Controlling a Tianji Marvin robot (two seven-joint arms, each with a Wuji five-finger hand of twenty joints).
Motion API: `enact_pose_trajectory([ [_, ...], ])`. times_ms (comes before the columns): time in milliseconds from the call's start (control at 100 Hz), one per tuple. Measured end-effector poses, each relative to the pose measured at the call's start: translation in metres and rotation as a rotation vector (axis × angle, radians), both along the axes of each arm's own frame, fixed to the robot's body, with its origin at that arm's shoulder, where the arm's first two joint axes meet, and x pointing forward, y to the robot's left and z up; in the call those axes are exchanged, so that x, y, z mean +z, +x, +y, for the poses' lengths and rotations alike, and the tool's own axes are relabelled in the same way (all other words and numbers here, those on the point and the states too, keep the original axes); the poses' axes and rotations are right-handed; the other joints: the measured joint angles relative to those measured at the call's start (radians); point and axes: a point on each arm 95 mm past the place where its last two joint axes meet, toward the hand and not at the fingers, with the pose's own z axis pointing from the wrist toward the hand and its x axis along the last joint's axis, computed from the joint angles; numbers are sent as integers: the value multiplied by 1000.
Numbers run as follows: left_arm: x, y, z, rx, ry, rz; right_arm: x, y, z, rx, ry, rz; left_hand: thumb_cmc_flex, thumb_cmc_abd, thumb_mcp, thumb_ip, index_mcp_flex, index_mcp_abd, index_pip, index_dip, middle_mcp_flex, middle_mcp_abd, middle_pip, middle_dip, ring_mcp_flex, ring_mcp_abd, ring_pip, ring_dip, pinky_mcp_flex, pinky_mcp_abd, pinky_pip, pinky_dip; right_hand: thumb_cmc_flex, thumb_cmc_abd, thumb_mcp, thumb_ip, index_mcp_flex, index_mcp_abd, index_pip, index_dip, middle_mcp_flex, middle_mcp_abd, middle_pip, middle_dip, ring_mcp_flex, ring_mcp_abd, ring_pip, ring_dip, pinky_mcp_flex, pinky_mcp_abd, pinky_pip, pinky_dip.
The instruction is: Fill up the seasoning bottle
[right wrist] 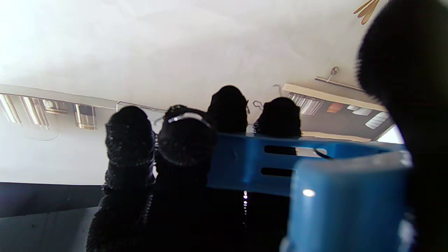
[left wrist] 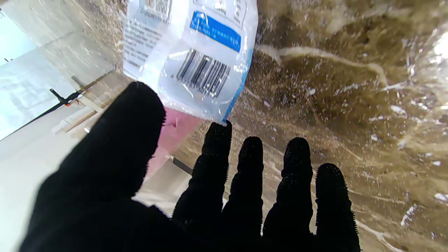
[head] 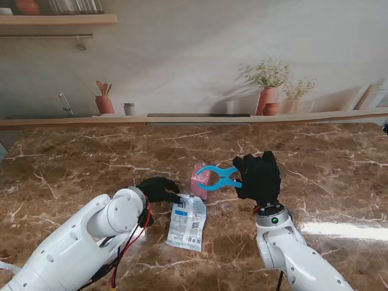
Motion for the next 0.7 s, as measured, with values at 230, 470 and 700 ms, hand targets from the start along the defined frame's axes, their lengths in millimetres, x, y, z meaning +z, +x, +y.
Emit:
enact_pose_trajectory([
  [230, -5, 1, -3, -37, 30, 17, 0, 0, -1, -1, 2, -2, 1, -23, 28, 0, 31, -39, 97, 90, 3, -11, 0, 0, 0, 0, 0, 0, -7, -13, -73, 19, 0, 2, 0, 0, 0, 0, 0, 9, 0, 0, 0, 0, 0, 0, 0, 0, 0, 0, 0, 0],
  [470, -9, 4, -3, -54, 13, -8, -1, 1, -1, -5, 2, 6, 55, -143, 97, -37, 12, -177, 434, 435, 153, -49, 8, -29, 80, -14, 0, 0, -7, -19, -62, 76, 0, 2, 0, 0, 0, 0, 0, 10, 0, 0, 0, 1, 0, 0, -1, 1, -1, 0, 0, 0],
  [700, -15, 6, -9, -43, -4, -59, -1, 1, -1, -7, 3, 9, 56, -236, 184, -68, 7, -267, 651, 683, 450, -97, 137, 156, 304, -39, 113, 53, 32, -24, 130, 78, 0, 2, 0, 0, 0, 0, 0, 10, 0, 0, 0, 2, 0, 0, -1, 1, -2, 0, -1, 0],
])
